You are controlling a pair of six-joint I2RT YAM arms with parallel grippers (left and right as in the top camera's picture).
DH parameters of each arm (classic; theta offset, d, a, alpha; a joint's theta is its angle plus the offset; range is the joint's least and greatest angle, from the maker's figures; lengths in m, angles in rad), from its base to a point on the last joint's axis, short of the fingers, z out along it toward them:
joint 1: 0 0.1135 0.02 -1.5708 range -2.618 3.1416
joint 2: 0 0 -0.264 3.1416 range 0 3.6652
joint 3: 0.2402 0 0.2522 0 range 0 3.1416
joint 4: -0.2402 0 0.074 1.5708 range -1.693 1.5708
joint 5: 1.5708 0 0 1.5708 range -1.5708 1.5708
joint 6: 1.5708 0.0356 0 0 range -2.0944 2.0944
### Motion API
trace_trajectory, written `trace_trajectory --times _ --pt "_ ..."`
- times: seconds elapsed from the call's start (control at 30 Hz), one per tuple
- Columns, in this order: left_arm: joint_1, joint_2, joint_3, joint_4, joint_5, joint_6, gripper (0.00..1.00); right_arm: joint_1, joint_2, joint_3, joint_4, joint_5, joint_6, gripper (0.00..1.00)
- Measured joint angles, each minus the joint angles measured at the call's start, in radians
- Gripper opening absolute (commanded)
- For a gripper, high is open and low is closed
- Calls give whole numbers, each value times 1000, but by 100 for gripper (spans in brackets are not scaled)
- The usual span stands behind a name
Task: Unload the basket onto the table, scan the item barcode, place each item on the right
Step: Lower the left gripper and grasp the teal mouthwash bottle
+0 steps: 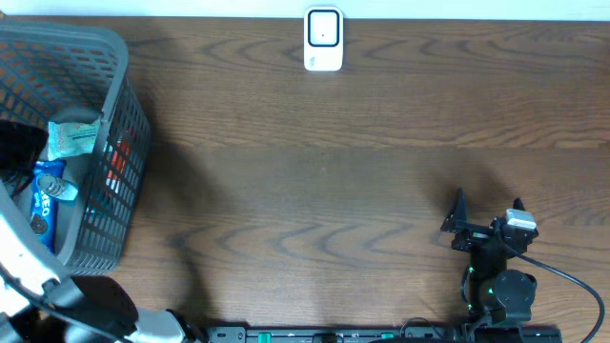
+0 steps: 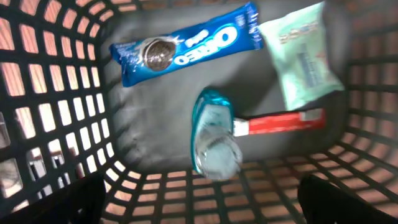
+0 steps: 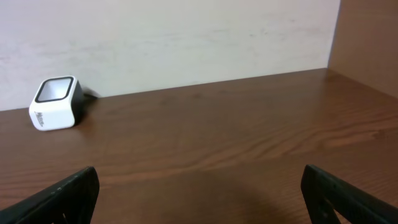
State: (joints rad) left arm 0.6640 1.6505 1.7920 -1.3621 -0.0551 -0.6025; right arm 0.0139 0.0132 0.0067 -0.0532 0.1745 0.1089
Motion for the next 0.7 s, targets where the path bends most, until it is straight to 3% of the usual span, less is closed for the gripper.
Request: trace_trajectory --times 0.2,0.37,0.7 --pt "7 105 -13 -8 3 0 98 0 0 0 0 0 0 99" --pt "7 159 -15 -23 16 4 80 0 0 0 0 0 0 99" --pt "7 181 -15 -33 24 16 80 0 0 0 0 0 0 99"
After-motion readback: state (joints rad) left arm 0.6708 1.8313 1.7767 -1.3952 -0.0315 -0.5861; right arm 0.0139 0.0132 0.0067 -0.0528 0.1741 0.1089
